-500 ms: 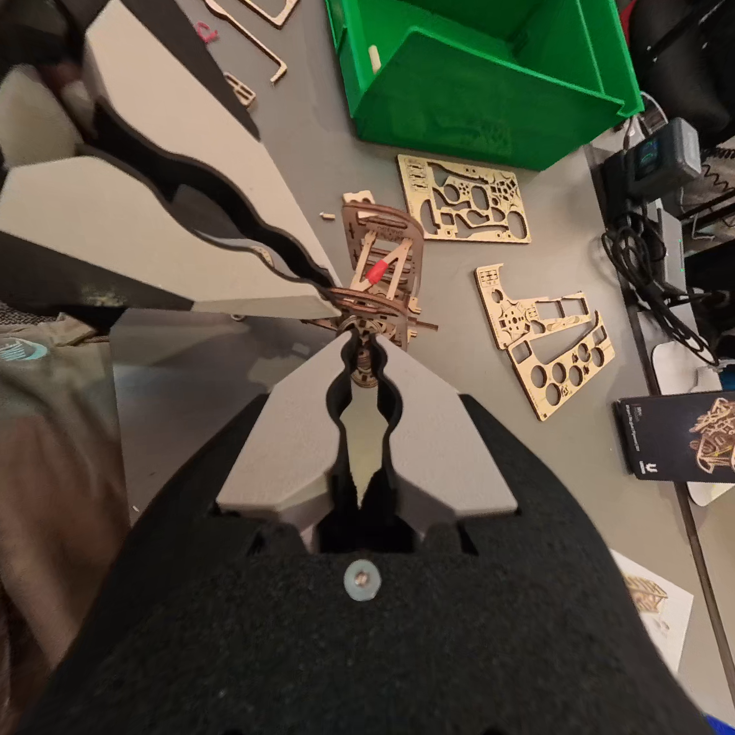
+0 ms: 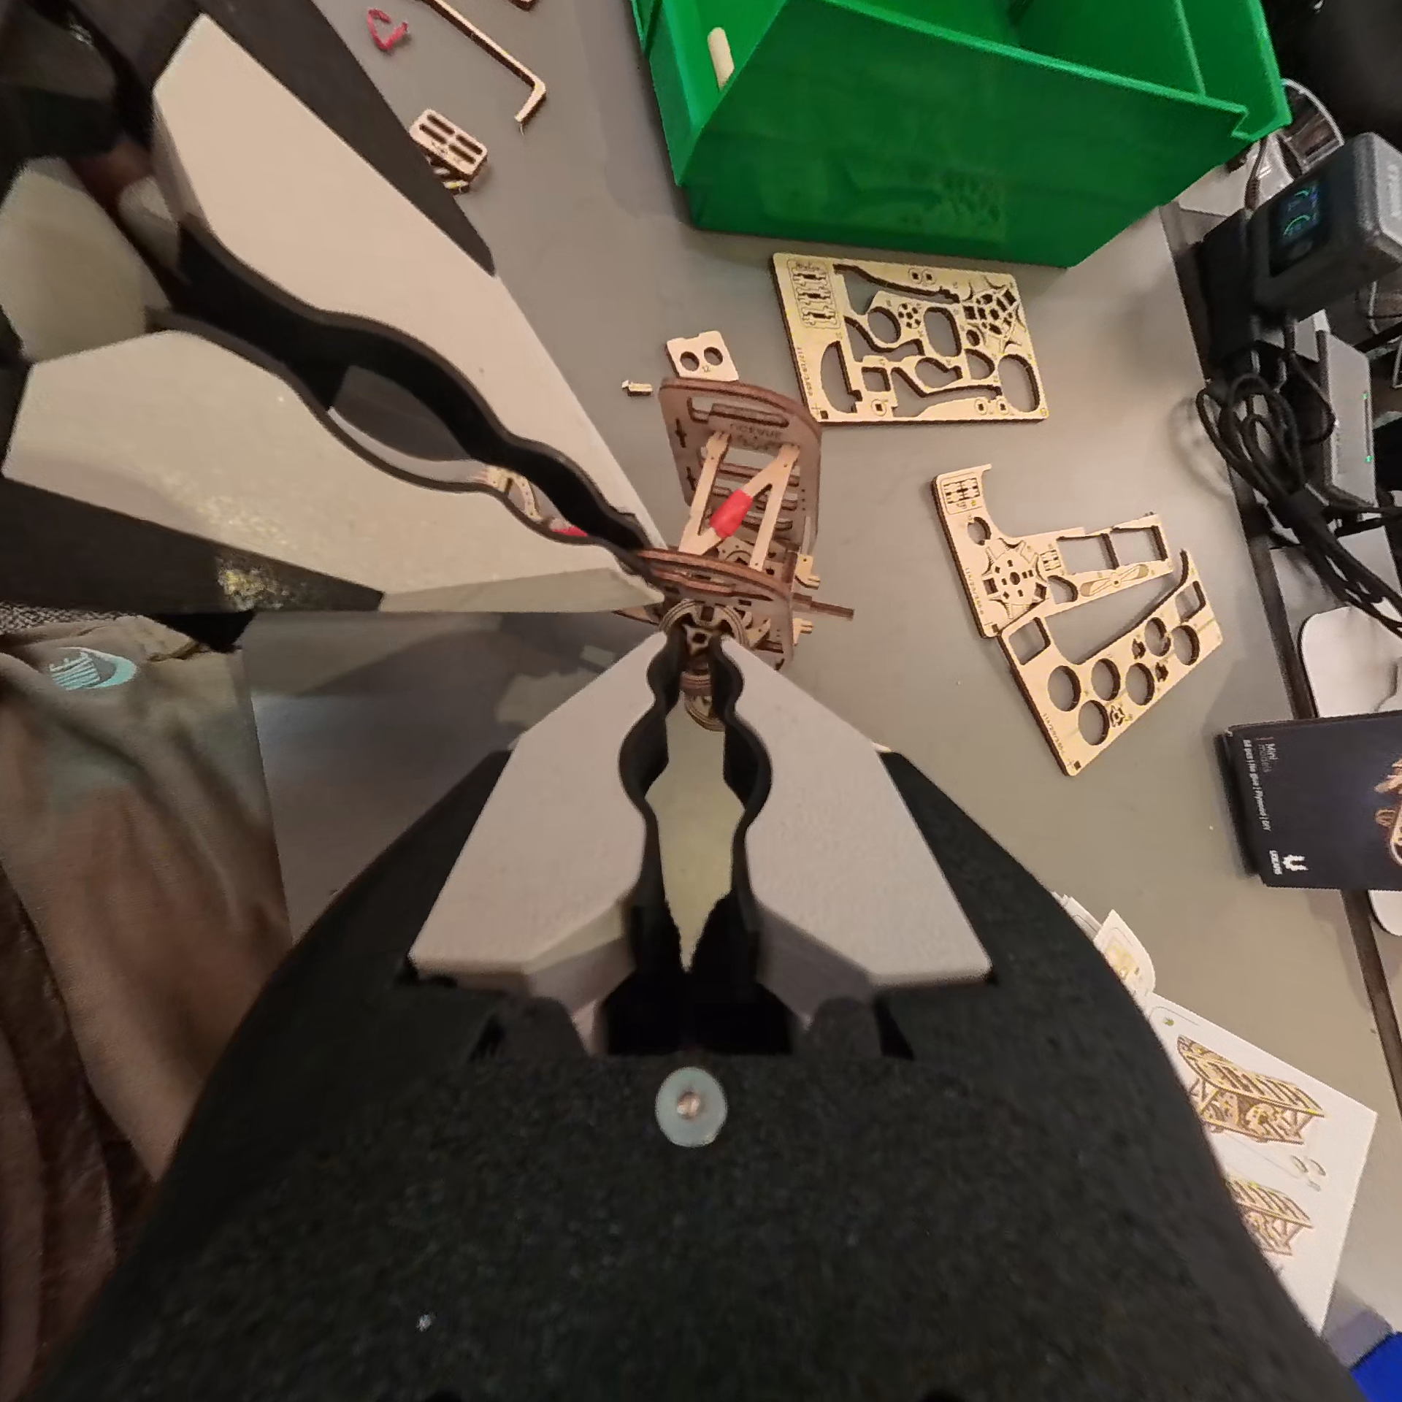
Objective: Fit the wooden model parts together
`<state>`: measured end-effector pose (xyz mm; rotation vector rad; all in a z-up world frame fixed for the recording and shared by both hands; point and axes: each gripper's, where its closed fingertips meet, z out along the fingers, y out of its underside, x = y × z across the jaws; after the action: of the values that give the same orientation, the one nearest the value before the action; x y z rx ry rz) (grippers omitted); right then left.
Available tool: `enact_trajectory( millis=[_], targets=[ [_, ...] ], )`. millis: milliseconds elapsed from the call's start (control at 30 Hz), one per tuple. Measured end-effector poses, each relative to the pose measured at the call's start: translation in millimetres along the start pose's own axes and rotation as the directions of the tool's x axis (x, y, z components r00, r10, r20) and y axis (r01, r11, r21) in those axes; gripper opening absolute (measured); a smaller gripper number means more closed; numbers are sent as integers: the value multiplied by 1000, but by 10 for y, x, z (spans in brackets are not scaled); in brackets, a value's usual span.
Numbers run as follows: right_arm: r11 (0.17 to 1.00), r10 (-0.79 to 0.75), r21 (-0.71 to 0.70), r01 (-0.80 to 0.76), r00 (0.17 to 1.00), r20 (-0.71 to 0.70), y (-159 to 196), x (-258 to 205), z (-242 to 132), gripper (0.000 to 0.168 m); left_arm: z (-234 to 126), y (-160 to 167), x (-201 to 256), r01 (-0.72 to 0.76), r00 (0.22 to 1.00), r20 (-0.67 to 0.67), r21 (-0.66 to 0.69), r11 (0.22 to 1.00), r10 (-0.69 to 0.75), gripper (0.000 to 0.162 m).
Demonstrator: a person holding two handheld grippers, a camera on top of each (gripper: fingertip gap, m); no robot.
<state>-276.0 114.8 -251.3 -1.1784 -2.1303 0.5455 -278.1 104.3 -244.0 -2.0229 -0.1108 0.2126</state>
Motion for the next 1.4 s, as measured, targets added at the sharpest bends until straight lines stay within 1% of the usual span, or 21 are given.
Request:
enact_trajectory(
  millis=[333, 433, 467, 533, 633, 733, 800, 933, 1067, 1133, 1400],
  targets=[
    [1000, 21, 8, -21, 1000, -10, 20, 18, -27, 7, 3, 2, 17, 5, 1000, -8, -1, 1000, -5, 0],
    [998, 56, 40, -55, 998, -13, 9, 50, -58, 11, 2, 5, 13, 8, 1000, -9, -2, 1000, -8, 0],
    [994, 90, 66, -90, 996, -3, -1, 65, -80, 14, 2, 5, 12, 8, 1000, -9, -2, 1000, -8, 0],
    [971, 203, 114, -209, 977, 62, -3, 77, -125, 22, -1, 3, 9, 10, 1000, -9, -1, 1000, -10, 0],
    [901, 376, 160, -404, 909, 178, 47, 116, -159, 23, -5, 0, 4, 19, 1000, -14, 2, 1000, -19, 0],
    [830, 477, 182, -528, 840, 259, 88, 114, -160, 25, -4, -2, 7, 25, 1000, -18, 4, 1000, -25, 0],
    [797, 521, 176, -578, 805, 285, 97, 90, -131, 30, -3, -2, 10, 20, 1000, -16, 3, 1000, -20, 0],
    [770, 561, 165, -616, 778, 282, 88, 39, -37, 32, 3, -4, 31, 4, 1000, -14, 1, 1000, -4, 0],
    [772, 572, 155, -617, 780, 253, 127, 39, 24, 30, 4, -7, 47, 0, 1000, -17, 1, 1000, 1, 0],
    [762, 579, 167, -626, 774, 258, 119, 56, 10, 25, 5, -4, 51, 0, 1000, -21, 0, 1000, 0, 0],
    [748, 589, 172, -641, 760, 276, 129, 69, -38, 27, 6, 2, 48, 4, 1000, -23, -2, 1000, -4, 0]
  ],
)
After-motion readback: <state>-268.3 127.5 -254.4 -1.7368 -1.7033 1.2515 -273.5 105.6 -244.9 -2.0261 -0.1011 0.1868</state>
